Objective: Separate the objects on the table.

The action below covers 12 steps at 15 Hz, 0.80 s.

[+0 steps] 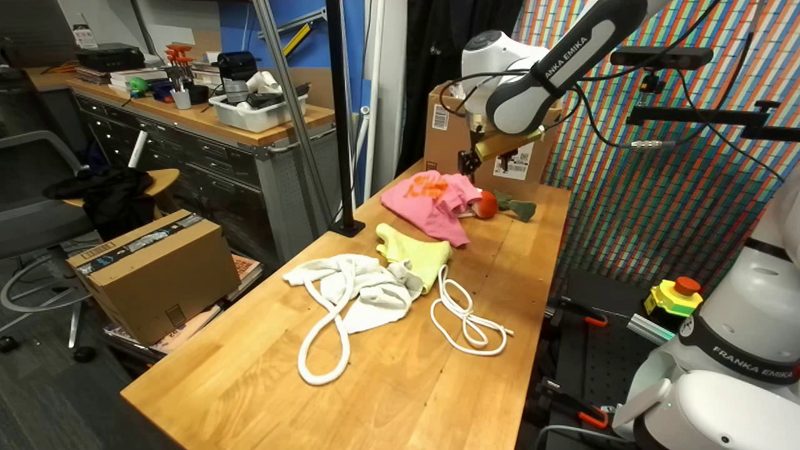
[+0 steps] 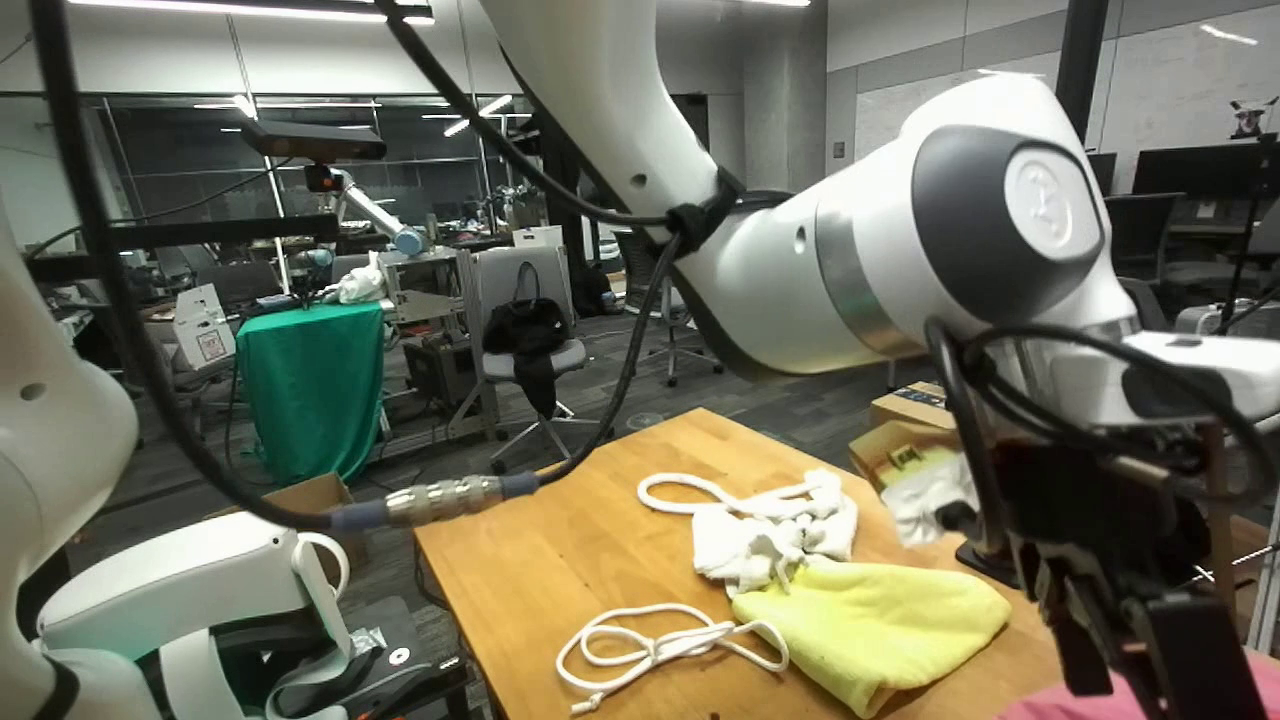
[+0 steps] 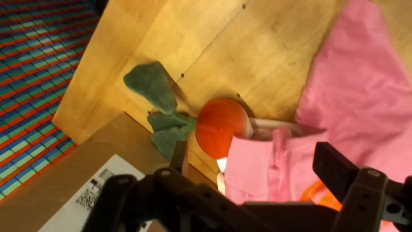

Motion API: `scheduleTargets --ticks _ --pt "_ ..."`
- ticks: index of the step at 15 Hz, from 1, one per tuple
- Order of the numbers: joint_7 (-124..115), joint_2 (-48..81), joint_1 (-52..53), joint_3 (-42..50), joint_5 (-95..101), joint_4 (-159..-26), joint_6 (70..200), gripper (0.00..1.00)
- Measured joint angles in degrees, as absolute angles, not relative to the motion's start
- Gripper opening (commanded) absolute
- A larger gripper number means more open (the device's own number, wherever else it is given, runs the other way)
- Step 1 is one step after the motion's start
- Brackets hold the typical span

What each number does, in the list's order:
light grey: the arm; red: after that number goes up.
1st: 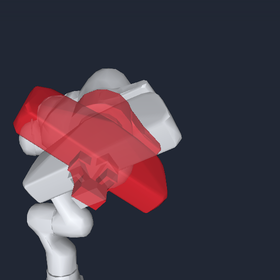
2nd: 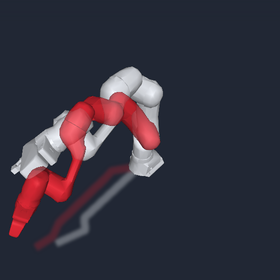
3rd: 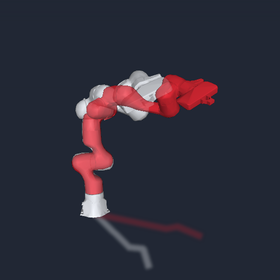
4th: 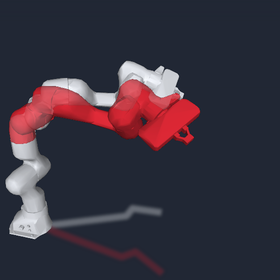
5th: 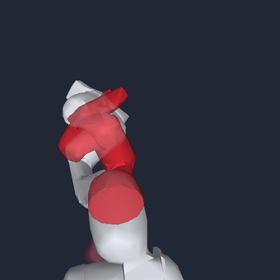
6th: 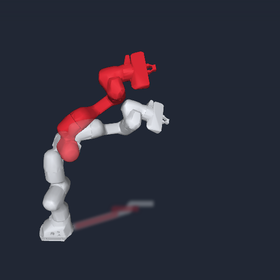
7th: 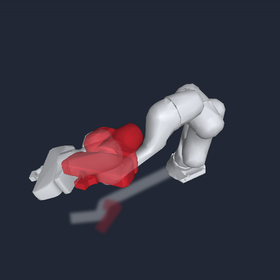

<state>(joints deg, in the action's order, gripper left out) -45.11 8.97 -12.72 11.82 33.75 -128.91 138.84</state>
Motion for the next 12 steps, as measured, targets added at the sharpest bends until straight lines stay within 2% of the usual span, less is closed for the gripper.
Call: scheduleTargets --ticks 12 --pt "-38.8 20.3 -11.8 16.0 32.6 -131.3 150.6 1.0"
